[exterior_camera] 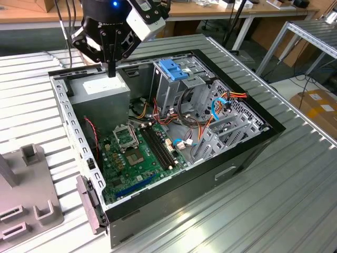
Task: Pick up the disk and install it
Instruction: 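Reach for the disk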
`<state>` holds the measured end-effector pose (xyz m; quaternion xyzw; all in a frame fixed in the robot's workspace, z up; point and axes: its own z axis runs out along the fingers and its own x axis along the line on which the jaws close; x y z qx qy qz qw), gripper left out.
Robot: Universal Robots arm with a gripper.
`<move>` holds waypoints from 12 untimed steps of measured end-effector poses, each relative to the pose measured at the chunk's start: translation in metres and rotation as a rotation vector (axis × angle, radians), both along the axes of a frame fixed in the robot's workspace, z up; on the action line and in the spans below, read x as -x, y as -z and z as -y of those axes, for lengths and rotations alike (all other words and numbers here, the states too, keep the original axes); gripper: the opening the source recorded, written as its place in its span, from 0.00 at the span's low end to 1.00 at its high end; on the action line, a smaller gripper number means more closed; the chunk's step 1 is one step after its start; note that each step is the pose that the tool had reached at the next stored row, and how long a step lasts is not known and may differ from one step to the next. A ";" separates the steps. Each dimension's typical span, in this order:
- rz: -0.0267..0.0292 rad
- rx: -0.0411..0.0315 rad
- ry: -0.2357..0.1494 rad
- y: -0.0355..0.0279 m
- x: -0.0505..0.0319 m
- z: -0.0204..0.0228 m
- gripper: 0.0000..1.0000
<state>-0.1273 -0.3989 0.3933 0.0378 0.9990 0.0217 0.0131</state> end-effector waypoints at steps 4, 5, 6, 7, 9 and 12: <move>0.0000 0.0000 0.000 0.0000 0.0011 0.0000 0.11; 0.0000 0.0000 0.000 0.0000 0.0014 0.0000 0.11; 0.0000 0.0000 0.000 0.0000 0.0019 0.0000 0.11; 0.0000 0.0000 0.000 0.0000 0.0020 0.0000 0.11; 0.0000 0.0000 0.000 0.0000 0.0023 0.0000 0.11; 0.0000 0.0000 0.000 0.0000 0.0028 0.0000 0.11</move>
